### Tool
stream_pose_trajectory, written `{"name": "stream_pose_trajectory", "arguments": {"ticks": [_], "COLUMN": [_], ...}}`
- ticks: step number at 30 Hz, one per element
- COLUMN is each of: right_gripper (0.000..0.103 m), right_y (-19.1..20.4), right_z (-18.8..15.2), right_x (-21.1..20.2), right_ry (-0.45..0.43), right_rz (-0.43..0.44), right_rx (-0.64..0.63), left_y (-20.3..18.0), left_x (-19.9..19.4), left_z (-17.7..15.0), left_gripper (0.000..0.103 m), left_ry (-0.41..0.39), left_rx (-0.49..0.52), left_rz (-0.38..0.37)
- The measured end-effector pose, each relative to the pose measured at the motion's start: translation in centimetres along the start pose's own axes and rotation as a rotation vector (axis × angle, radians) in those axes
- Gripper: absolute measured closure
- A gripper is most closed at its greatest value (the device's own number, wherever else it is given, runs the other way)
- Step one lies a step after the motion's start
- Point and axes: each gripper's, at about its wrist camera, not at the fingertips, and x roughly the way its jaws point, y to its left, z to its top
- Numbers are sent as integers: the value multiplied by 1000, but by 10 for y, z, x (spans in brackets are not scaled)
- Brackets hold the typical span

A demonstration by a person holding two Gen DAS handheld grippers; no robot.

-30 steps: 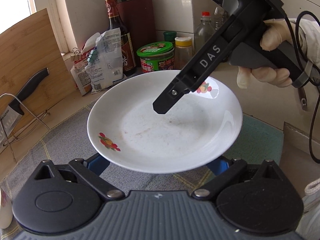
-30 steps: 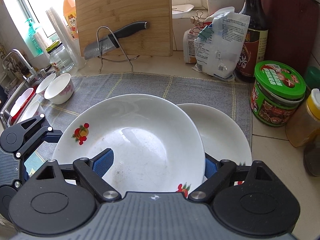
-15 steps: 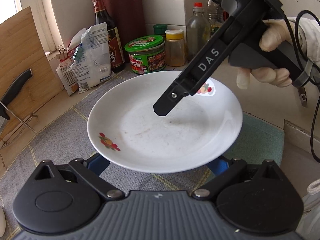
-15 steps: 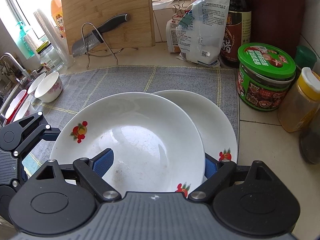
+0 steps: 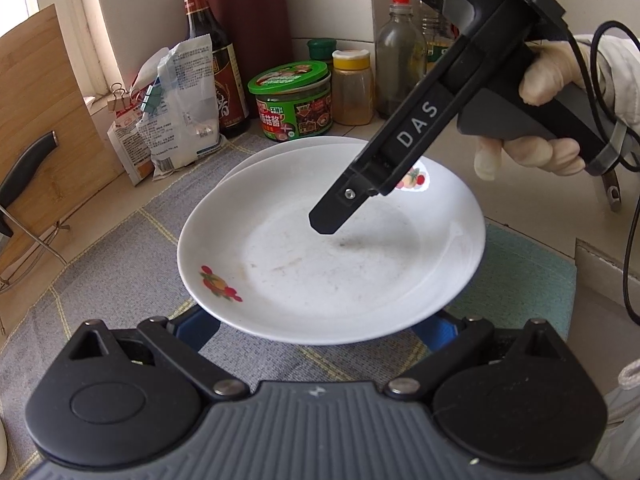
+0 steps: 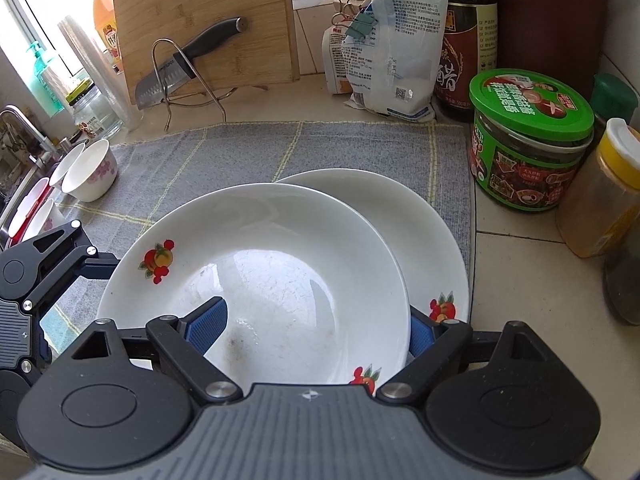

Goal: Organize plates and bowls
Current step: 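Lower the plate onto the stack and open the right gripper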

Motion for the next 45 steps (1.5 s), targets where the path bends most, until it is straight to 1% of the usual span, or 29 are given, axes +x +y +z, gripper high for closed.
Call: {"name": "stream_pose_trajectory", "arguments": {"ticks": [21,28,32,45], "right_gripper": [10,10,10,9], "right_y": [-4,-6,-7,-7], "right_z": [-2,-4,-6,-10], "right_x": [0,-1,-4,-14], "right_ry": [6,13,12,6], "right_rz": [-18,-27,-27,-28], "right_rx": [16,26,34,50], "left_y": [1,5,6,8], "left_x": [8,12,14,14], "left_z": [5,7,7,8], "left_gripper": [3,3,3,3], "left_ry": [7,7,6,9], "left_rx": [32,20,31,32], "left_rz": [-2,-6,7,-7]}}
